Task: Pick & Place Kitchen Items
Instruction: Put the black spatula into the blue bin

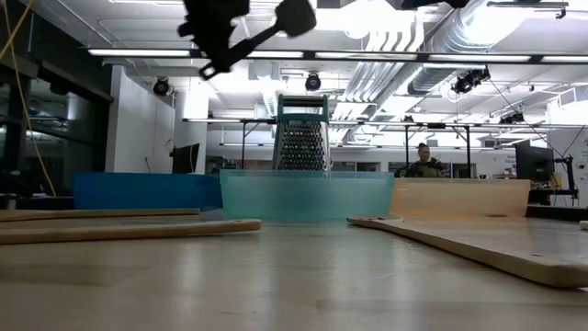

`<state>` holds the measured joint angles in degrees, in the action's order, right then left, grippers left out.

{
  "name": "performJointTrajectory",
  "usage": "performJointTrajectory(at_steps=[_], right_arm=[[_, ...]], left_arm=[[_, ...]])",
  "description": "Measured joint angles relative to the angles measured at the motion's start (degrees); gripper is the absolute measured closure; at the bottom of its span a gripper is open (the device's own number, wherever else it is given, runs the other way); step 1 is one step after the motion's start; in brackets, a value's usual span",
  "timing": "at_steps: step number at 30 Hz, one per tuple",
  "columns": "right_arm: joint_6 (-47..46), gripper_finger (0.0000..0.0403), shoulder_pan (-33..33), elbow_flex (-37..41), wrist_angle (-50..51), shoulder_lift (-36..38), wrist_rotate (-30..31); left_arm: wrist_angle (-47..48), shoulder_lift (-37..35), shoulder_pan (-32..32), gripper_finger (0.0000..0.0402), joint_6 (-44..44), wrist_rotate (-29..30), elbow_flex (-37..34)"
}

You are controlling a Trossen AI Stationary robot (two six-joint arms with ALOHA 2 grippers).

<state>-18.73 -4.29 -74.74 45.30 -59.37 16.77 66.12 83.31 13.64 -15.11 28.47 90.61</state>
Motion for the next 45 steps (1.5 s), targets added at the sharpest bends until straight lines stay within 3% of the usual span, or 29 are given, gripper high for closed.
performJointTrajectory(at_steps=[6, 12, 18, 26, 33, 45], right_arm=[[-2.70, 0.0165, 0.00, 0.00, -0.27, -0.01, 3.86], [-3.91, 0.0165, 0.00, 0.00, -1.92, -0.07, 6.27], [-4.50, 0.0165, 0.00, 0.00, -1.97, -0.07, 9.70], [-5.87, 0.0165, 0.00, 0.00, -1.97, -0.09, 10.34], [-6.57, 0.0165, 0.00, 0.00, -1.97, -0.09, 10.34], [-6.57, 0.0165, 0.00, 0.00, -1.97, -0.42, 10.36]], left_arm=[[13.99, 0.02, 2.11, 0.0339, -0.48, 9.32, -0.10], [18.71, -0.52, 6.16, 0.0339, -3.13, 15.21, -2.45], [16.91, -0.49, 12.34, 0.0339, -1.91, 18.18, -9.04], [6.93, -0.44, 18.58, 0.0339, 5.87, 11.82, -21.40], [0.89, -0.44, 24.33, 0.0339, 7.72, 6.67, -30.38], [-6.56, -0.44, 30.92, 0.0339, 16.14, 0.45, -36.27]])
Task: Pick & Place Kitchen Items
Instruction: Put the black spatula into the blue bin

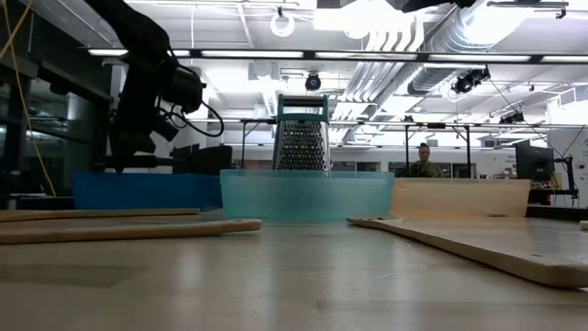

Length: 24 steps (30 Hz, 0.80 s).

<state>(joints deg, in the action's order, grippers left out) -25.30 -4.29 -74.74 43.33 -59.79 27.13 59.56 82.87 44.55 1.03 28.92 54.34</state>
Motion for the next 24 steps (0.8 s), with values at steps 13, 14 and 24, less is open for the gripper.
performJointTrajectory(at_steps=[13, 14, 24], right_arm=[[0.04, 0.0165, 0.02, 0.00, 0.31, -1.70, 0.00], [0.05, 0.0165, 0.02, 0.00, 0.37, -1.78, -0.01], [0.68, 0.0165, 0.02, 0.00, 1.88, -2.40, 0.02]], left_arm=[[-0.35, 0.00, 3.98, 0.0339, 7.53, -2.91, -0.14], [-0.31, 0.00, 3.98, 0.0339, 7.67, -2.99, -0.14], [1.75, 0.00, 3.85, 0.0339, 9.92, -3.14, -0.14]])
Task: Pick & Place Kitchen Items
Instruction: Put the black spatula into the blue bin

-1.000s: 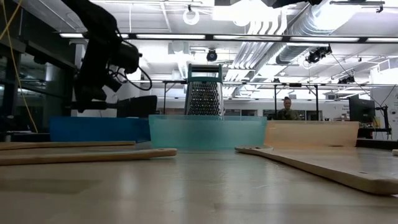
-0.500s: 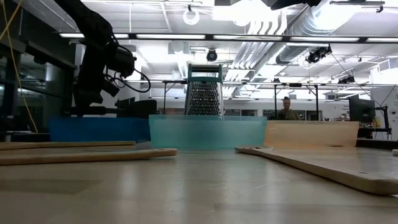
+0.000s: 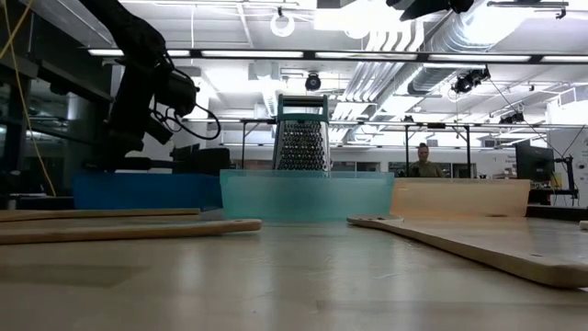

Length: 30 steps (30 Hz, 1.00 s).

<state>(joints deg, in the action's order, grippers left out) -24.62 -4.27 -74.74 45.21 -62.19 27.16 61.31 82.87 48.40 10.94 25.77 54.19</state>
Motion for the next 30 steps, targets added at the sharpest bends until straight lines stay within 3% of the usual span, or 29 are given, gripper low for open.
performJointTrajectory(at_steps=[7, 25, 30], right_arm=[[0.85, 0.0165, -0.02, 0.00, 0.09, -0.02, 1.46], [1.97, 0.0165, 0.00, 0.00, 0.11, -0.02, 1.46], [1.99, 0.0165, 0.00, 0.00, 0.11, -0.02, 1.46]], left_arm=[[3.61, 0.00, 0.00, 0.0339, 0.41, 0.57, -0.07], [-0.10, 0.00, 0.00, 0.0337, 0.85, 0.71, -0.07], [0.12, 0.00, -0.02, 0.0265, 0.81, 0.75, -0.07]])
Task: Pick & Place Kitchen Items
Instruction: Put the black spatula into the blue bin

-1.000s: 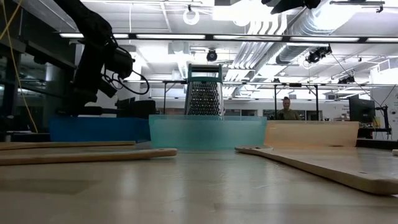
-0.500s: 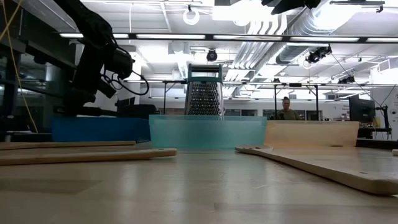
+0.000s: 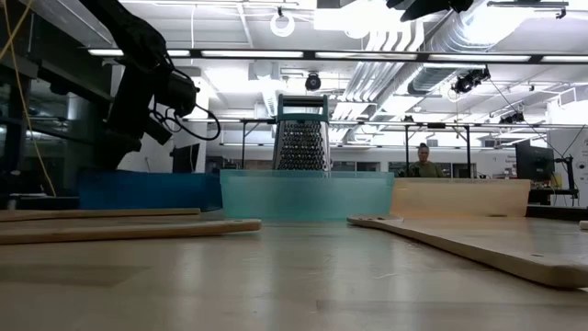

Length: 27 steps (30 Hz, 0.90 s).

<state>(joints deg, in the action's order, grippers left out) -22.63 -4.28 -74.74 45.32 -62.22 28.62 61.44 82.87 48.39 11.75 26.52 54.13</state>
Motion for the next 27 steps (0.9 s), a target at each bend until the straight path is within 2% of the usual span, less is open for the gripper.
performJointTrajectory(at_steps=[5, 12, 20, 27], right_arm=[[0.00, 0.0165, -0.01, 0.00, 0.00, 0.00, 0.00], [0.18, 0.0165, -0.01, 0.00, 0.00, 0.00, 0.00], [0.20, 0.0165, 0.00, 0.00, 0.00, 0.00, -0.02], [0.24, 0.0165, -0.01, 0.00, 0.00, 0.00, -0.20]], left_arm=[[0.00, 0.00, -0.01, 0.0234, -0.01, 0.17, 0.00], [2.26, 0.00, -0.01, 0.0236, -1.58, 0.15, 0.66], [10.31, 0.00, -0.03, 0.0237, -4.23, -0.53, 7.28], [18.24, -0.35, -0.03, 0.0237, -7.13, -10.03, 16.24]])
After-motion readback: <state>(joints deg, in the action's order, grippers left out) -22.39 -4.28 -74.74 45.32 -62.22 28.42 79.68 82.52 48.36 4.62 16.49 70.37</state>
